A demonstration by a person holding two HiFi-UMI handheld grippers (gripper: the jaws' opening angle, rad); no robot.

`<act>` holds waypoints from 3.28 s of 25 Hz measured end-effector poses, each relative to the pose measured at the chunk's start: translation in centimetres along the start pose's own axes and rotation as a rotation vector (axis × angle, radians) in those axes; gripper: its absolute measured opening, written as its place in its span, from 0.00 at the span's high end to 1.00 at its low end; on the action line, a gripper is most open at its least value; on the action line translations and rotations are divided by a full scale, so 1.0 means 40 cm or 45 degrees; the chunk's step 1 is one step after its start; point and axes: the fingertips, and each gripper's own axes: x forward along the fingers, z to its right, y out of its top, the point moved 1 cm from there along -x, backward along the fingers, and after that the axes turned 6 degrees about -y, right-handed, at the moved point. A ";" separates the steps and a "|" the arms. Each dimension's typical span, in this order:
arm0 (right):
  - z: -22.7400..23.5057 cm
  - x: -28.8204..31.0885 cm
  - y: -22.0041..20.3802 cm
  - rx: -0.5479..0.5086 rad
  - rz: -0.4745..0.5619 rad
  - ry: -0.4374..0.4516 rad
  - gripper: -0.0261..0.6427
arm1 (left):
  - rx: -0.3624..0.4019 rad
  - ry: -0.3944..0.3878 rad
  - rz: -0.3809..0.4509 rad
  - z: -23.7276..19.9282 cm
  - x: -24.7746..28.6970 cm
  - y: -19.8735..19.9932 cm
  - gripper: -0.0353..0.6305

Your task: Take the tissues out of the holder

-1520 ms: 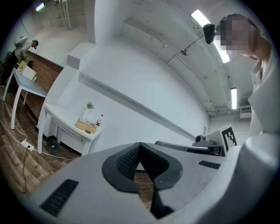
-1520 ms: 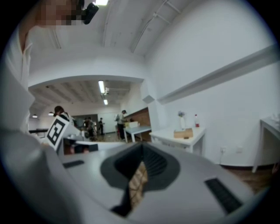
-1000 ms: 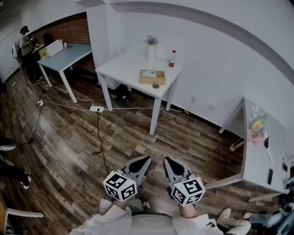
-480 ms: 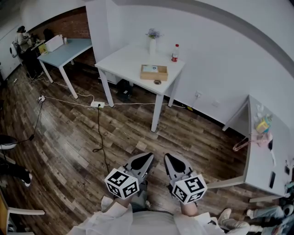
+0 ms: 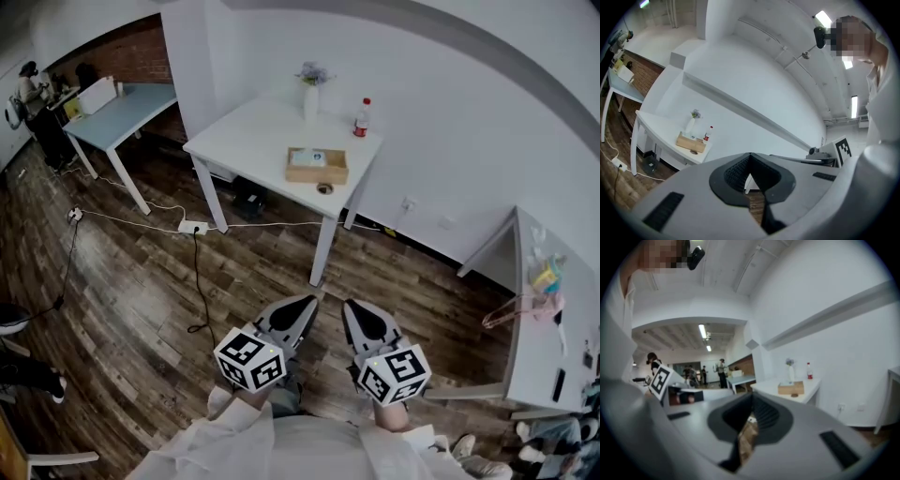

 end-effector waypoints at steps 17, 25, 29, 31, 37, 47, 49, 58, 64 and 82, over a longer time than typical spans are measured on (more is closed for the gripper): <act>0.125 0.345 0.060 0.029 -0.011 -0.063 0.94 | 0.009 -0.082 -0.072 -0.303 0.184 0.106 0.92; 0.180 0.494 0.058 0.002 -0.052 -0.012 0.94 | 0.006 -0.019 -0.051 -0.440 0.250 0.123 0.92; 0.230 0.582 0.076 -0.001 -0.056 0.029 0.94 | -0.009 0.010 -0.055 -0.518 0.310 0.137 0.92; 0.262 0.631 0.095 -0.010 -0.059 0.050 0.94 | -0.008 0.027 -0.053 -0.560 0.345 0.155 0.92; 0.364 0.772 0.149 -0.016 -0.069 0.103 0.94 | -0.005 0.080 -0.039 -0.675 0.451 0.206 0.92; 0.518 0.987 0.210 -0.035 -0.092 0.212 0.94 | -0.056 0.194 -0.015 -0.863 0.614 0.236 0.92; 0.534 1.020 0.209 -0.031 -0.104 0.241 0.94 | -0.055 0.223 -0.007 -0.896 0.635 0.245 0.92; 0.562 1.094 0.159 0.033 -0.188 0.311 0.94 | -0.126 0.305 -0.049 -0.957 0.656 0.205 0.92; 0.556 1.118 0.150 0.074 -0.195 0.334 0.94 | -0.184 0.308 -0.028 -0.990 0.655 0.214 0.92; 0.536 1.136 0.125 0.051 -0.308 0.297 0.94 | -0.258 0.208 -0.103 -1.010 0.665 0.201 0.92</act>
